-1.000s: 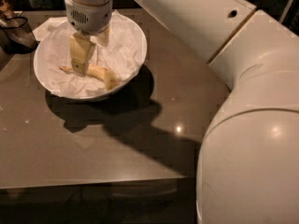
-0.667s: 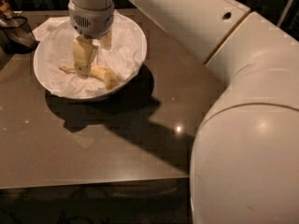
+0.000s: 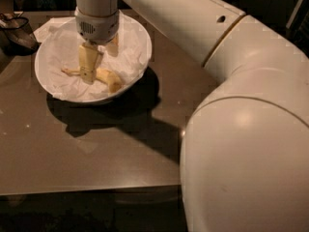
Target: Pick banana from white bowl
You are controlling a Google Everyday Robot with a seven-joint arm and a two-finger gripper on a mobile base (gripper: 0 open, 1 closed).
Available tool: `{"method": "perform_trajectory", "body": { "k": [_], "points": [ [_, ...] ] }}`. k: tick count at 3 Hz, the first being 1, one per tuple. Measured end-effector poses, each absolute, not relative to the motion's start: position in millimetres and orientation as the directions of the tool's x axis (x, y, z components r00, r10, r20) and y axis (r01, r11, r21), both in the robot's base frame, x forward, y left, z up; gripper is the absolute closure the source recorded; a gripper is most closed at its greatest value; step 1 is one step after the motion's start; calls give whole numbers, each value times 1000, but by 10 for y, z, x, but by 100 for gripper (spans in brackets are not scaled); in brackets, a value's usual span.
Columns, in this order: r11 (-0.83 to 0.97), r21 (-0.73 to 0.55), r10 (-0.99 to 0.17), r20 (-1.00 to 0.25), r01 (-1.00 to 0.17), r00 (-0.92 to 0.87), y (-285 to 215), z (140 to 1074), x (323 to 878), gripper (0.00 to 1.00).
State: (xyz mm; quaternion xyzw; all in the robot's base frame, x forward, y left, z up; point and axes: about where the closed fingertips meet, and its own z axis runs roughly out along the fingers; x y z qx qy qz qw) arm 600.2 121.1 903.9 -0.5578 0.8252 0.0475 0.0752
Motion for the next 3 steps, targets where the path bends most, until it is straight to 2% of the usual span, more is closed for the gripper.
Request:
{"method": "perform_trajectory", "body": {
  "k": [2, 3],
  "points": [
    [377, 18, -914, -153, -926, -375, 1259, 8895, 6041, 37],
    [379, 26, -914, -145, -925, -378, 1259, 8844, 6039, 34]
  ]
}}
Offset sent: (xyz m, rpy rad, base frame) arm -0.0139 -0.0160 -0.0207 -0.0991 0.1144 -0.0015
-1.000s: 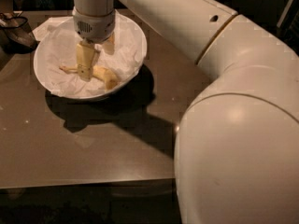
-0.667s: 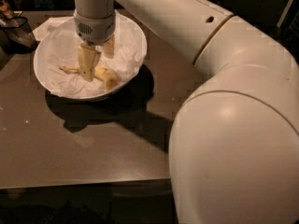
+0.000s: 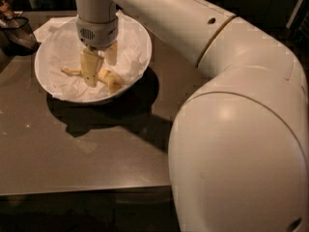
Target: Pick banana from white bowl
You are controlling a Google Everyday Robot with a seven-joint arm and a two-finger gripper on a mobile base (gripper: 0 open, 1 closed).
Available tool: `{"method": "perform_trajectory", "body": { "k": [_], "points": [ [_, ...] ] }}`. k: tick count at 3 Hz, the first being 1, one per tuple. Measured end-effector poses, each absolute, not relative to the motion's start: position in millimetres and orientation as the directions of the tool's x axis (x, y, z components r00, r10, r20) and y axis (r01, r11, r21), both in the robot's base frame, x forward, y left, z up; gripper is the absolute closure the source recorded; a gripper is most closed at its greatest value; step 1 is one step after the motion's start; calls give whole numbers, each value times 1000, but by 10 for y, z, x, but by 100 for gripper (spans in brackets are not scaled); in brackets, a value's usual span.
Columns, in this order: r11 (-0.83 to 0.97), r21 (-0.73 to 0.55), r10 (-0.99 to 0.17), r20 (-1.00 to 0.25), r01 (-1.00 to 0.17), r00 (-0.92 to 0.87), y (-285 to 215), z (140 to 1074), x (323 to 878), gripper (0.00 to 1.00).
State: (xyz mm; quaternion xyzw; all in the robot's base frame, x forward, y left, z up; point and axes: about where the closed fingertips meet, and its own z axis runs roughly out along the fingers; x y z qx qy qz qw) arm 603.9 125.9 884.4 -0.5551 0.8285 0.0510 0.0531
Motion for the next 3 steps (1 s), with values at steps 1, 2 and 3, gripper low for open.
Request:
{"method": "perform_trajectory", "body": {
  "k": [1, 2, 3],
  "points": [
    [382, 34, -914, -133, -924, -383, 1255, 8785, 6056, 37],
    [386, 39, -914, -123, -922, -388, 1249, 8731, 6087, 39],
    [393, 49, -911, -114, -918, -396, 1225, 8665, 6123, 42]
  ]
}}
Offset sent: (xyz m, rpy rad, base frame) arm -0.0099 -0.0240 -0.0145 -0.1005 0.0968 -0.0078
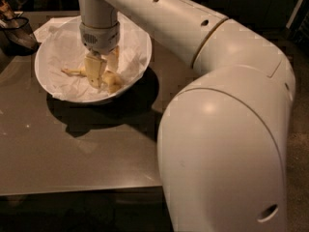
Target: Pick banana from white bowl
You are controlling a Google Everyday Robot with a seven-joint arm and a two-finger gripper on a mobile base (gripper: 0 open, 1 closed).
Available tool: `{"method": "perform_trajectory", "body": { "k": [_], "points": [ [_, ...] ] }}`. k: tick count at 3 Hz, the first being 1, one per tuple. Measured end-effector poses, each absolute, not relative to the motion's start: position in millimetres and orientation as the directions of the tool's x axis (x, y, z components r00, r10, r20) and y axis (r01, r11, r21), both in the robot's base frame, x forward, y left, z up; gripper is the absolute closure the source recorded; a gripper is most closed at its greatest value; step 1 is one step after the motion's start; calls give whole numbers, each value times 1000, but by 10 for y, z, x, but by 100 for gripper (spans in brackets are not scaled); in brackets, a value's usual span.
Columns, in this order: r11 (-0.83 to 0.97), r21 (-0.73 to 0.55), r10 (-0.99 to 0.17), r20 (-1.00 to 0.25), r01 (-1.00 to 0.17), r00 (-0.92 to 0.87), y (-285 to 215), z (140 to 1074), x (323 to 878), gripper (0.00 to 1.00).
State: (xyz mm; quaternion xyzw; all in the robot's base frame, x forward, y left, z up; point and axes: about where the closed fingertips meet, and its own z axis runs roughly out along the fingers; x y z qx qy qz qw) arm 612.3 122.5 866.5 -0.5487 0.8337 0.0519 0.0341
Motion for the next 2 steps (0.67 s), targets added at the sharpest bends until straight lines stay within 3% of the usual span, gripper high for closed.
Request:
{"method": "perform_trajectory", "body": {
  "k": [2],
  "points": [
    [398, 65, -909, -107, -915, -403, 1185, 8573, 6174, 42]
  ]
}}
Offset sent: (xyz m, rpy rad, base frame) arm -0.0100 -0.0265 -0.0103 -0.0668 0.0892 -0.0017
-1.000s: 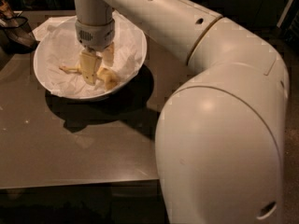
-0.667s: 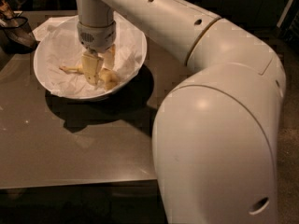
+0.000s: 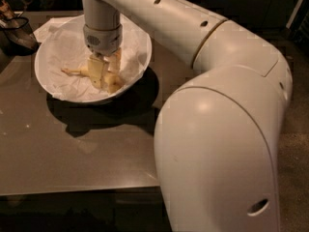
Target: Pick banana from white bowl
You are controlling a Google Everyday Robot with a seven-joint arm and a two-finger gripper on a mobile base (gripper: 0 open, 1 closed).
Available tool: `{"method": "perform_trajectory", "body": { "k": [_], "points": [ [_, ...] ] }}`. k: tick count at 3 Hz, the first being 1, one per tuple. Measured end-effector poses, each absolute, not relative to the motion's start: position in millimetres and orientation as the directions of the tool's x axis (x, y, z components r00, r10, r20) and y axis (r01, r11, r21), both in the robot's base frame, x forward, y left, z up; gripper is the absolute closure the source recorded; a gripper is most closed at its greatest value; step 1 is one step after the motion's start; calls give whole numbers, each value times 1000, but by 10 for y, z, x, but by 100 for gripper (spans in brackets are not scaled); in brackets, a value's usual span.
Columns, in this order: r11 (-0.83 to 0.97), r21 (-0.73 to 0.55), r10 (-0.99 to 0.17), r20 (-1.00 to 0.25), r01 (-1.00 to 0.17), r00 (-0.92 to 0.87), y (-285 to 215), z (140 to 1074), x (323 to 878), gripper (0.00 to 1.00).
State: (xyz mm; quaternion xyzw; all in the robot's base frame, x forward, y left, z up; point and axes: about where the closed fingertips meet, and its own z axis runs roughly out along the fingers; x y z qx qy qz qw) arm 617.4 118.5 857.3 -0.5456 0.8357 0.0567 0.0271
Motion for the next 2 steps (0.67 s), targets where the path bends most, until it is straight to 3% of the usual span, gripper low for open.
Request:
{"method": "perform_trajectory", "body": {
  "k": [1, 2],
  "points": [
    [398, 72, -908, -106, -914, -404, 1169, 8535, 6190, 60],
    [393, 80, -910, -107, -916, -400, 1155, 8500, 6189, 84]
  ]
}}
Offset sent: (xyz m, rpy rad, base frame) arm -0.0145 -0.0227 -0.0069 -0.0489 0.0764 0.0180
